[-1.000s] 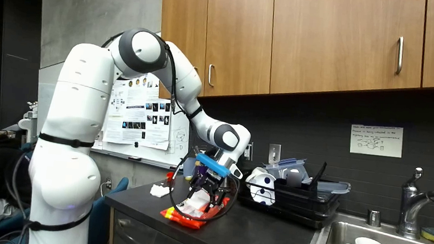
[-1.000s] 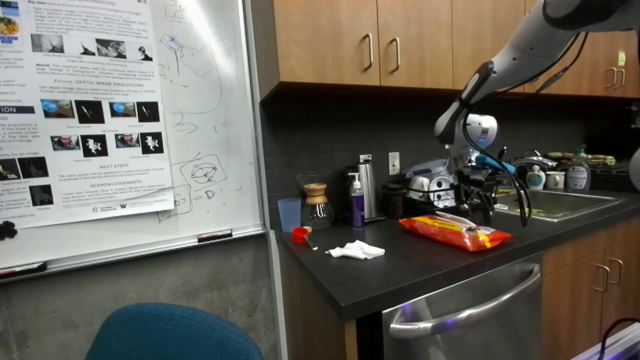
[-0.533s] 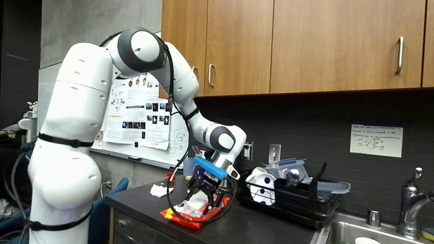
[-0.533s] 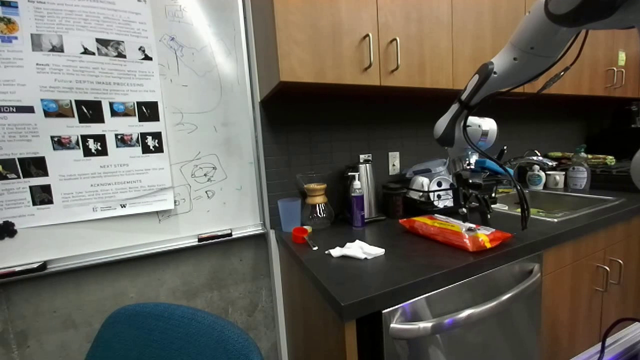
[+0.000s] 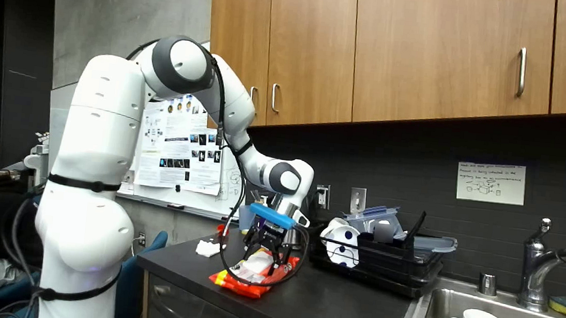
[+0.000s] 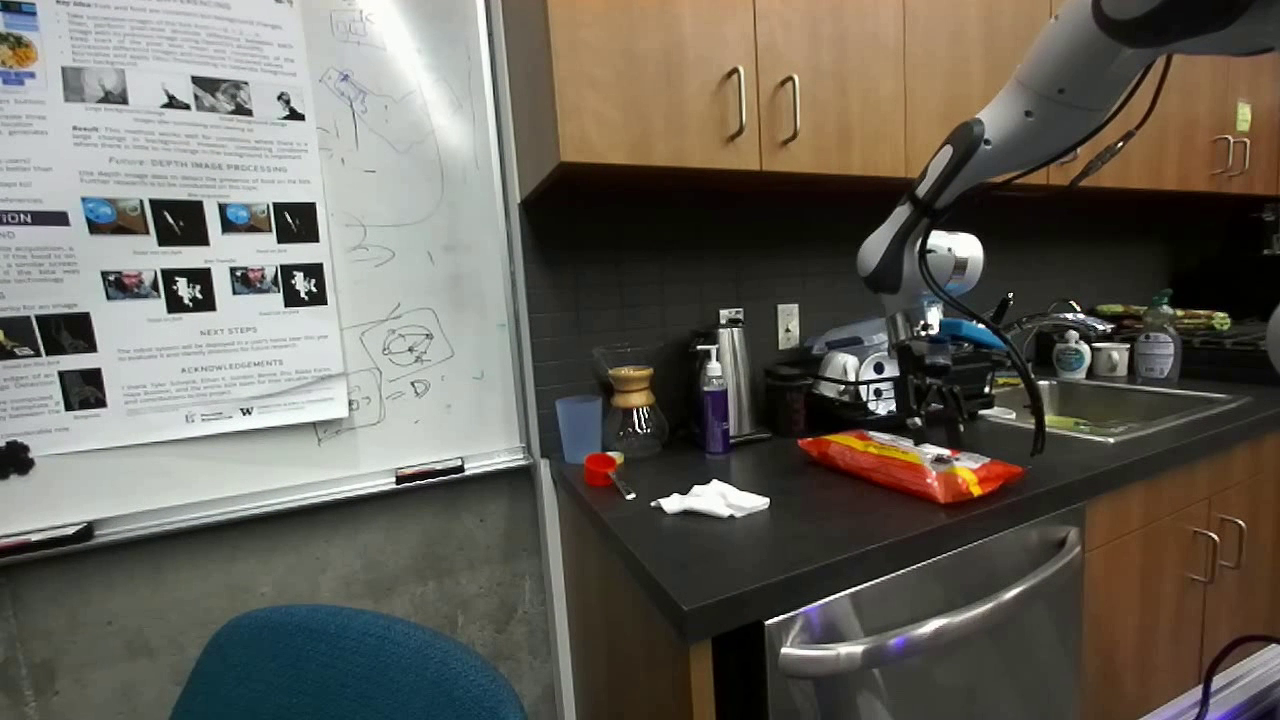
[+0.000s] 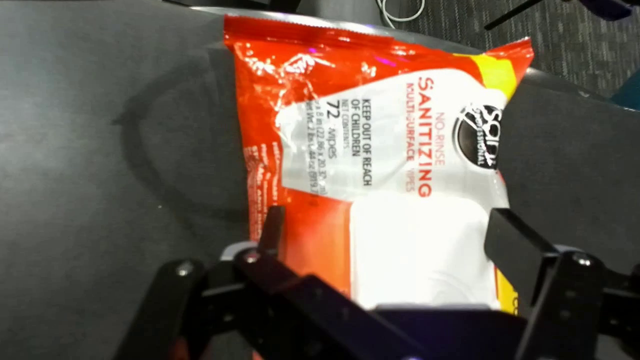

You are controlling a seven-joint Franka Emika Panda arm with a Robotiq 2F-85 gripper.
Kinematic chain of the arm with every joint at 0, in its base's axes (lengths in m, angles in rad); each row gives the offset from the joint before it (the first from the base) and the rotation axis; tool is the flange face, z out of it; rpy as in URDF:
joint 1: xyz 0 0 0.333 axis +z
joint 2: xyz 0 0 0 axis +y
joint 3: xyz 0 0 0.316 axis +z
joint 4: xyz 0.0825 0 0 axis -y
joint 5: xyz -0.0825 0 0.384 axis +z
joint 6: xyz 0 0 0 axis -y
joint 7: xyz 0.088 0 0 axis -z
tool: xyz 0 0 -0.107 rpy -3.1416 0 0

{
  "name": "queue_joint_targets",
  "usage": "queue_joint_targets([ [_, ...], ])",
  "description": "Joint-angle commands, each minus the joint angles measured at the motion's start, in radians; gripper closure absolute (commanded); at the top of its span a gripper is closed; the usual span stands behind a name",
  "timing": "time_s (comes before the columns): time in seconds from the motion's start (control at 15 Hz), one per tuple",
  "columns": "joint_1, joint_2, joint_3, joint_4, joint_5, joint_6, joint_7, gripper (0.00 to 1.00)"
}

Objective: Close the lid of the orange bag of wet wipes

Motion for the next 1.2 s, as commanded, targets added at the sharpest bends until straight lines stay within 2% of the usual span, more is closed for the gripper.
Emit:
queue_joint_targets([
  [0.0, 0.02, -0.021, 0.014, -0.023, -0.025, 0.027, 0.014, 0.0],
  [0.67, 0.04, -0.022, 0.036, -0.026, -0.037, 0.049, 0.01, 0.0],
  [1.13, 0.046, -0.046, 0.044, -0.045, -0.068, 0.109, 0.004, 0.0],
])
